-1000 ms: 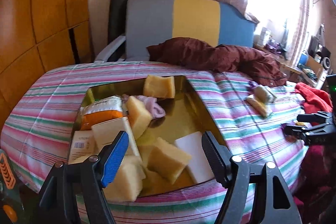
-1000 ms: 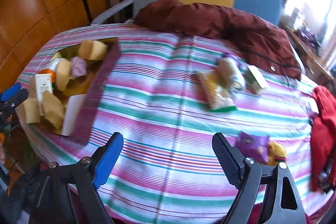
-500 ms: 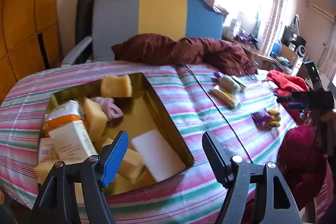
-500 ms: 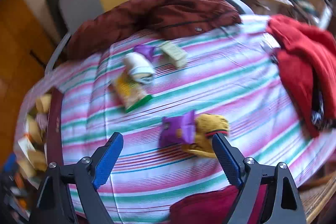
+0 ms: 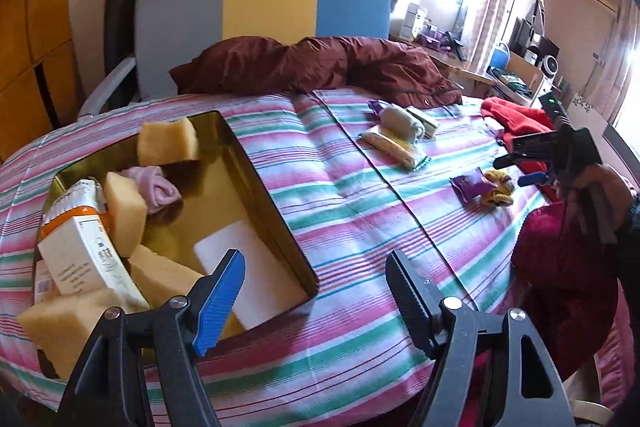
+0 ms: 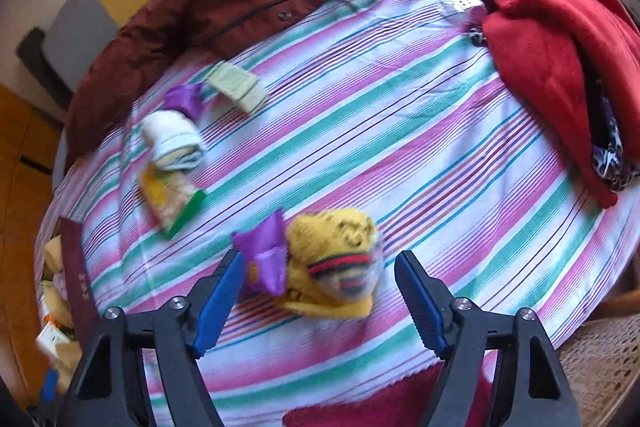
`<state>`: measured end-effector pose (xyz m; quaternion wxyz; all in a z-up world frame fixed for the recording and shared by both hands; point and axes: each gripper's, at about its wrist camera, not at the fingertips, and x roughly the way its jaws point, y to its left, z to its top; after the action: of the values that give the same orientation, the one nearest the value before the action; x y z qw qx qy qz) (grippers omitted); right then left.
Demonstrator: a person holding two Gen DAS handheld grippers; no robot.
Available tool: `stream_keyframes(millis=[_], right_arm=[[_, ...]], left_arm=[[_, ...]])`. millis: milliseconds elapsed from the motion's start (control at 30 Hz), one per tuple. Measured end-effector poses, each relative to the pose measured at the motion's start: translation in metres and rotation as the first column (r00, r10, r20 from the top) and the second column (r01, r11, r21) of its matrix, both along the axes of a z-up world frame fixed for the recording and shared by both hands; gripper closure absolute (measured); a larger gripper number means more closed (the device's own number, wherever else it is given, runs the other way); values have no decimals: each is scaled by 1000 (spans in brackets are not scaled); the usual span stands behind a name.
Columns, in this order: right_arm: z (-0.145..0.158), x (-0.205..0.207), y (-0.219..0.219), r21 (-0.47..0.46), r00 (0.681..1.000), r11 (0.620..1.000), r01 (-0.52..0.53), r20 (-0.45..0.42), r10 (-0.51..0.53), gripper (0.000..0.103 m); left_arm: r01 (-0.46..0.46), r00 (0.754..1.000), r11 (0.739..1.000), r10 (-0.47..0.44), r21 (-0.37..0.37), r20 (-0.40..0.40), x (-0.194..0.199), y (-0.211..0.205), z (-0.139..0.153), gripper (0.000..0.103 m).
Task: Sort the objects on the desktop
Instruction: 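Grasp the yellow sock bundle with the right gripper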
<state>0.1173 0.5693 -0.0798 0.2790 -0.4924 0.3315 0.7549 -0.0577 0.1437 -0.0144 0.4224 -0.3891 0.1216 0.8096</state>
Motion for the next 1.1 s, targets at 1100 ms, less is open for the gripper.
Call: stream_keyframes(millis=[1100], right_arm=[[-12,-11,-4,46,987,987,-152,53,150,65]], left_arm=[[232,962,970,-217,-75,166,20,126,-35,29]])
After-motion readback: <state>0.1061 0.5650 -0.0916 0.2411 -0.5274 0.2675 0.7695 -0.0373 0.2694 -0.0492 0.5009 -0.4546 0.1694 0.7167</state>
